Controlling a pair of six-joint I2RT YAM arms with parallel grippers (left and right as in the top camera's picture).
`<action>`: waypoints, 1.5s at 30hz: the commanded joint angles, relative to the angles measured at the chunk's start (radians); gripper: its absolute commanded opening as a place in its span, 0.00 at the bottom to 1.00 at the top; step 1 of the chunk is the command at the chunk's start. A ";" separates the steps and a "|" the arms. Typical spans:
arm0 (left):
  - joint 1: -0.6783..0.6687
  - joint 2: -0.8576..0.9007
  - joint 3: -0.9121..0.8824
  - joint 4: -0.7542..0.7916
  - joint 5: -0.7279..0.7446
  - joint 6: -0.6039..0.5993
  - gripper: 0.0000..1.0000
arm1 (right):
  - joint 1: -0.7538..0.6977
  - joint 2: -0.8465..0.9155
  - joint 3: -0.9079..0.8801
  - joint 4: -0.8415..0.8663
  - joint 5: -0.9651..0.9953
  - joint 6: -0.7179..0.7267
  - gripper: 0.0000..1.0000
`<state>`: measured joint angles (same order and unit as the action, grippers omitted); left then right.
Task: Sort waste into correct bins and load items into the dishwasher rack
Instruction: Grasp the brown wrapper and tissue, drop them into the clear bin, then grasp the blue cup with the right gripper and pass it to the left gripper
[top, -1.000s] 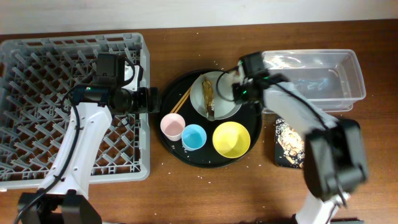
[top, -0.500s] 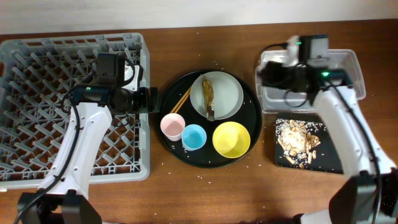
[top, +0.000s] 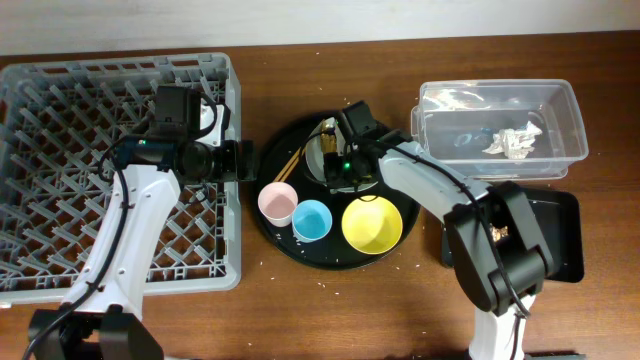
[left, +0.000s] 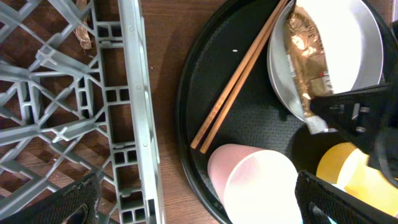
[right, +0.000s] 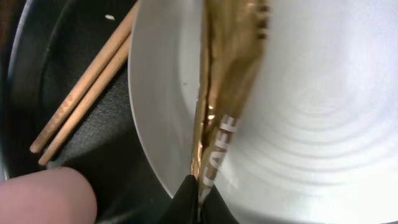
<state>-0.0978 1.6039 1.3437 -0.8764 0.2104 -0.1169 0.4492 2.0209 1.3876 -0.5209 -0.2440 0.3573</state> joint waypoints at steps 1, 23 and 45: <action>0.001 0.005 0.016 0.000 0.011 0.009 0.99 | -0.056 -0.163 0.006 -0.033 0.013 -0.002 0.04; 0.001 0.005 0.016 0.000 0.011 0.009 0.99 | -0.215 -0.473 0.005 -0.566 -0.111 -0.121 0.57; 0.004 0.004 0.020 -0.010 0.245 0.008 0.99 | 0.092 -0.222 -0.111 -0.293 -0.190 -0.028 0.04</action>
<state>-0.0978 1.6039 1.3437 -0.8867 0.3328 -0.1169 0.5385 1.8301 1.2739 -0.8005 -0.4175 0.3374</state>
